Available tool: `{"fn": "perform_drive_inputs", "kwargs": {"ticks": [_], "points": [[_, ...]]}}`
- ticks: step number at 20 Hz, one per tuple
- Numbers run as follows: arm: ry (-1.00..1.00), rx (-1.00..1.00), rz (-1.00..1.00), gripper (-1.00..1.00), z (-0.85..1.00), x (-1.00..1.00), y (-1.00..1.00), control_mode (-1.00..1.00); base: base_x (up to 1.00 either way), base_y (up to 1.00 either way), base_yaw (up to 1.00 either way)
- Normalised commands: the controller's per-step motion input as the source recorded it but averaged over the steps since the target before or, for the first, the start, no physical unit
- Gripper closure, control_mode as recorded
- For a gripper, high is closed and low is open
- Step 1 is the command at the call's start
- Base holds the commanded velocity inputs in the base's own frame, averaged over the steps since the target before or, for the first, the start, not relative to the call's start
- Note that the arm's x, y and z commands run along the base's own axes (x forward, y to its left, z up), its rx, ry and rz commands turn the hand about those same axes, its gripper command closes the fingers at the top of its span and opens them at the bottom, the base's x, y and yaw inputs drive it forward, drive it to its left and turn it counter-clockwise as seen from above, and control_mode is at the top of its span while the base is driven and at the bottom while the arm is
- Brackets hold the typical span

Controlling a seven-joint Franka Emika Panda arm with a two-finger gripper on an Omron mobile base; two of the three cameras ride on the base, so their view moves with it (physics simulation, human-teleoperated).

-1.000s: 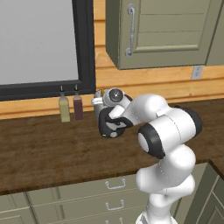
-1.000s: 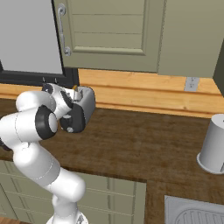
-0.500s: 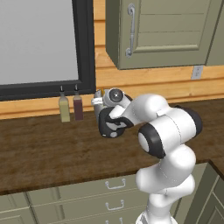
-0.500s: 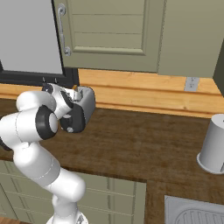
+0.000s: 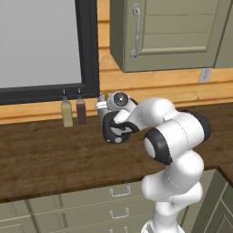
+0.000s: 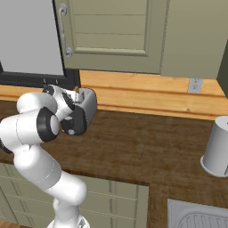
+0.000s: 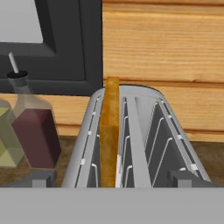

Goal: Start the toaster. Once the lever pops up, take the bread to the plate on the dining counter.

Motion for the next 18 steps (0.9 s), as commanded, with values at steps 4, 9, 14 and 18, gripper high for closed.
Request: {"fn": "perform_drive_inputs", "kwargs": {"ticks": [4,9,14,18], "points": [[0.00,0.00,0.00,-1.00,0.00,0.00,0.00,-1.00,0.00,0.00,0.00],[0.00,0.00,0.00,-1.00,0.00,0.00,0.00,-1.00,0.00,0.00,0.00],[0.00,0.00,0.00,-1.00,0.00,0.00,0.00,-1.00,0.00,0.00,0.00],[0.00,0.00,0.00,-1.00,0.00,0.00,0.00,-1.00,0.00,0.00,0.00]]}}
